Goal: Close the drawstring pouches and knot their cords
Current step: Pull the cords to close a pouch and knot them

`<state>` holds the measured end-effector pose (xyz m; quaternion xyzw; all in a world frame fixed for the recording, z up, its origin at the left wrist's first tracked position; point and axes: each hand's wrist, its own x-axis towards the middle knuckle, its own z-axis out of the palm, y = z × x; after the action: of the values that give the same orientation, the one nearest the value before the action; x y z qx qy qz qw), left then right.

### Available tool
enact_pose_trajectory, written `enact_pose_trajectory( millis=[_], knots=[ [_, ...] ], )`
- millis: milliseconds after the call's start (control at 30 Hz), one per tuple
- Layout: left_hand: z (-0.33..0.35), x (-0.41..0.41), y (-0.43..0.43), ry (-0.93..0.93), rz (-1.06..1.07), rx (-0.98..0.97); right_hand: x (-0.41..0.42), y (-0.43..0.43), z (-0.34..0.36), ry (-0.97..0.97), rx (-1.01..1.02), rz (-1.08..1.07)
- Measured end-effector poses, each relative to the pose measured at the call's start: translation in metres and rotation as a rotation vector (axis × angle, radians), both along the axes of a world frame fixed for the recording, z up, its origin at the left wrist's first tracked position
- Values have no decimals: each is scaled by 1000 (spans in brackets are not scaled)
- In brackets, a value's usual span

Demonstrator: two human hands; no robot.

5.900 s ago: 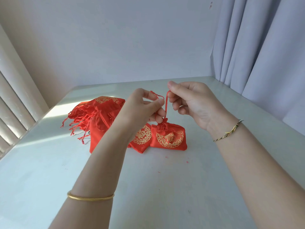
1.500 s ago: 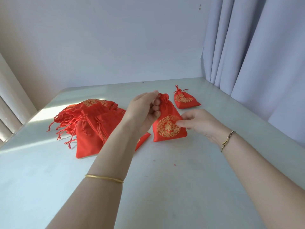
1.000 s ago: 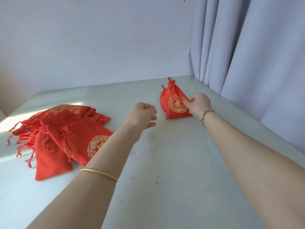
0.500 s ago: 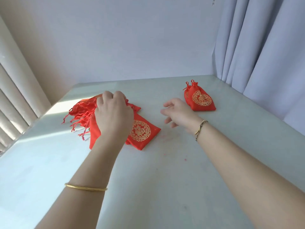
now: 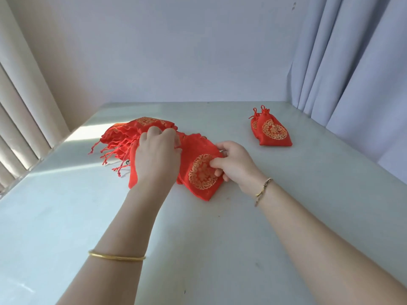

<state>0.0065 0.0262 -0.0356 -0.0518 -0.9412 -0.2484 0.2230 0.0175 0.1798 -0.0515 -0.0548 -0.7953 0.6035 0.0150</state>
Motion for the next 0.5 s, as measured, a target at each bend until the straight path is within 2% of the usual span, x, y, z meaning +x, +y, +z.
enact_pose_trajectory(
  millis=[100, 200, 333, 400, 433, 467, 500],
  knots=[
    [19, 3, 7, -43, -296, 305, 8, 24, 22, -82, -38, 8],
    [32, 8, 18, -101, -460, 413, 9, 47, 40, -25, -240, -72],
    [28, 9, 27, -96, -530, 492, 13, 59, 57, 74, -286, -35],
    [25, 8, 29, -99, -520, 517, 15, 59, 65, 73, -386, 2],
    [25, 7, 29, -96, -511, 512, 14, 58, 66, 82, -395, -21],
    [26, 7, 28, -91, -504, 502, 13, 58, 66, 117, -318, -81],
    [27, 6, 27, -87, -501, 496, 11, 59, 64, 168, -150, -161]
  ],
)
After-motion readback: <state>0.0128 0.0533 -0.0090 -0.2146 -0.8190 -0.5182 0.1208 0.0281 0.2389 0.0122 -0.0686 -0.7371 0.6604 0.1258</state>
